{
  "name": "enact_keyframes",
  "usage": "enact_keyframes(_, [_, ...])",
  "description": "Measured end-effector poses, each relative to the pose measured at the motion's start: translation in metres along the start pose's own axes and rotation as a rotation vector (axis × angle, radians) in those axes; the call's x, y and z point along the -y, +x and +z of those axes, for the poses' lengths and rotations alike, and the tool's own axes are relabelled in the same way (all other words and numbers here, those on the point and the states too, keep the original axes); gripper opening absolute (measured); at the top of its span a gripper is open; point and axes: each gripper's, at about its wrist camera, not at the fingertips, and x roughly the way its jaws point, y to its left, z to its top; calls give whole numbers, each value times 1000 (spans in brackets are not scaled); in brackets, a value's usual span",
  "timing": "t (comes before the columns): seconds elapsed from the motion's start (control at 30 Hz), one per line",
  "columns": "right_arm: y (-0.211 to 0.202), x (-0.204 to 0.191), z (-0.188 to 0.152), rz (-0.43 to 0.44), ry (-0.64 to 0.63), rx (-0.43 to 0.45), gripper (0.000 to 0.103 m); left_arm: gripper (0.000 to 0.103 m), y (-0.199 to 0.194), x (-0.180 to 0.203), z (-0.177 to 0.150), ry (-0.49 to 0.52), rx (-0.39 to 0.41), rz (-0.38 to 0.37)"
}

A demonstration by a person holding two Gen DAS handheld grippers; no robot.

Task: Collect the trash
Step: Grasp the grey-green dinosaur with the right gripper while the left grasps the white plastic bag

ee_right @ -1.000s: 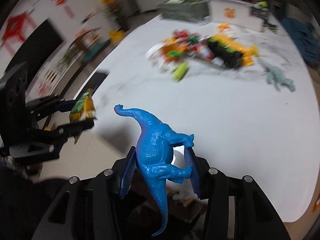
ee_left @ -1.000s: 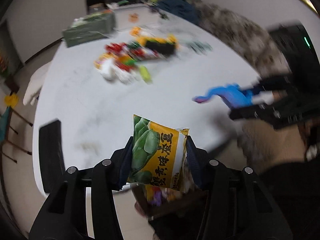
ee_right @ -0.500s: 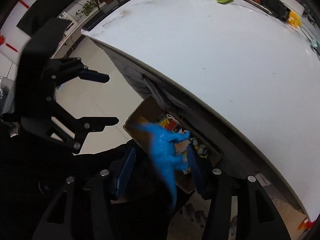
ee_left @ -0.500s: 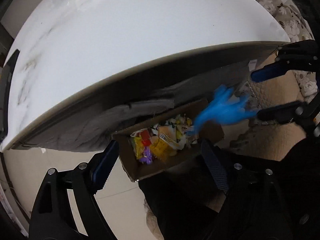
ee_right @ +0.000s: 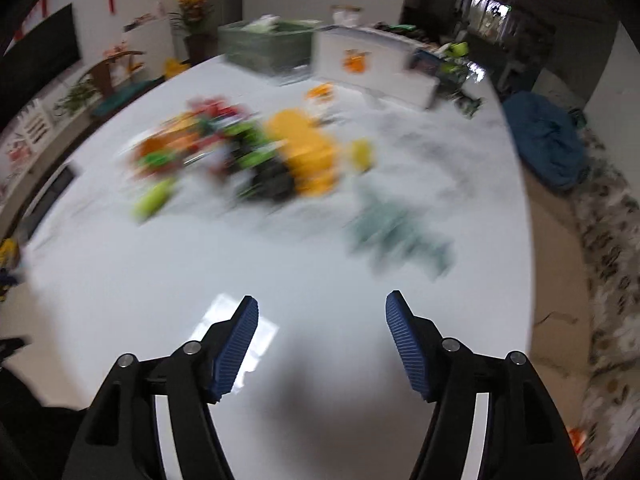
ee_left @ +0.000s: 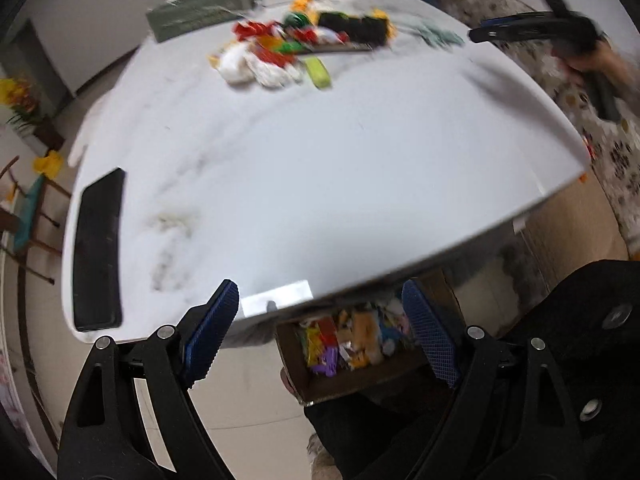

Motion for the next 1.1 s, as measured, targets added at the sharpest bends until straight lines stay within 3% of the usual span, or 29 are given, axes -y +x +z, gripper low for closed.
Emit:
enact_keyframes(0.13, [53, 25, 39, 20, -191, -87, 69, 82, -9, 3, 0, -64, 16, 72])
enact_keyframes(0.3, [95, 33, 39, 111, -320, -213, 76, 82, -18, 4, -10, -158, -2, 139])
enact_keyframes(0.33, [95, 37, 38, 135, -296, -201, 76, 82, -17, 4, -11, -170, -10, 147])
enact_keyframes(0.4, [98, 44, 40, 170, -209, -215, 68, 82, -16, 5, -10, -175, -17, 161])
enact_keyframes(0.53, [87, 40, 21, 139, -75, -191, 67, 82, -14, 2, 6, -148, 13, 148])
enact_keyframes(0.77, [44, 4, -37, 220, 291, -161, 67, 82, 34, -26, 101, -82, 102, 106])
enact_keyframes(0.9, [19, -31, -69, 254, 426, -135, 67, 82, 78, -60, 159, -139, 101, 95])
enact_keyframes(1.0, [7, -48, -85, 249, 485, -135, 67, 84, 105, -87, 190, -200, 95, 29])
enact_keyframes(1.1, [-1, -56, -95, 239, 521, -138, 67, 87, 119, -92, 203, -177, 104, -96])
